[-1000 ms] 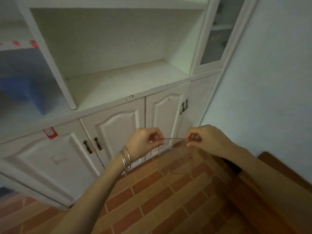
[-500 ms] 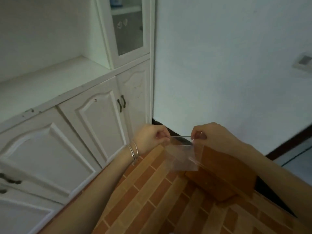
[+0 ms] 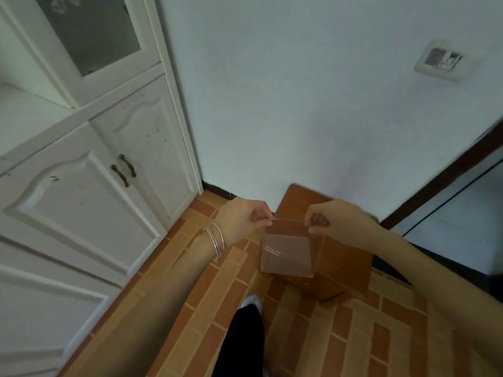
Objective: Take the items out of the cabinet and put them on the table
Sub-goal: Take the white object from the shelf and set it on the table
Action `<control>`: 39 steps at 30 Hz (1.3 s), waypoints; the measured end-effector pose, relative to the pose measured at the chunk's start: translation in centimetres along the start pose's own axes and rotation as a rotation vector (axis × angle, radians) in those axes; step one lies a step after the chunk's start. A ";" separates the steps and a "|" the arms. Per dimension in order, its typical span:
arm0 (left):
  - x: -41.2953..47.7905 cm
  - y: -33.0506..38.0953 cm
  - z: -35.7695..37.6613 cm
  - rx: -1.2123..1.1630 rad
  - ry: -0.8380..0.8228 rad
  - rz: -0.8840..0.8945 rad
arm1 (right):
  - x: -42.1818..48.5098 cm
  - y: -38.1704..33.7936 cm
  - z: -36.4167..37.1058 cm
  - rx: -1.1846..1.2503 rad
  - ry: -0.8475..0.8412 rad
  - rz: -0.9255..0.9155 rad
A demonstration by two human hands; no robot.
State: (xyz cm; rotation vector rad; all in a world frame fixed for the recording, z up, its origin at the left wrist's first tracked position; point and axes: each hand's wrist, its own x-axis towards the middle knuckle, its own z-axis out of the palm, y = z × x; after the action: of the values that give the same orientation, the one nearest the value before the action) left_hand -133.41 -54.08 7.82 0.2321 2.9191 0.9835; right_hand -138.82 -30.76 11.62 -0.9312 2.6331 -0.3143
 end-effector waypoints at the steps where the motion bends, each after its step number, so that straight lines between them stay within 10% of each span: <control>1: 1.2 -0.4 0.2 -0.008 -0.018 0.001 | 0.8 0.7 0.0 0.003 -0.005 0.009; 22: 31.6 -11.6 10.2 -0.051 -0.151 -0.092 | 22.4 19.5 4.5 0.129 0.133 0.374; 39: 38.7 -18.8 25.7 -0.033 -0.131 -0.239 | 29.0 31.3 18.1 0.115 0.158 0.436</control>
State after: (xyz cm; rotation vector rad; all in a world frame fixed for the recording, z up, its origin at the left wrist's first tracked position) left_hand -171.49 -47.36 -24.04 -0.0523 2.7297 0.9396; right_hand -171.03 -27.23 -21.56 -0.2903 2.8325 -0.4360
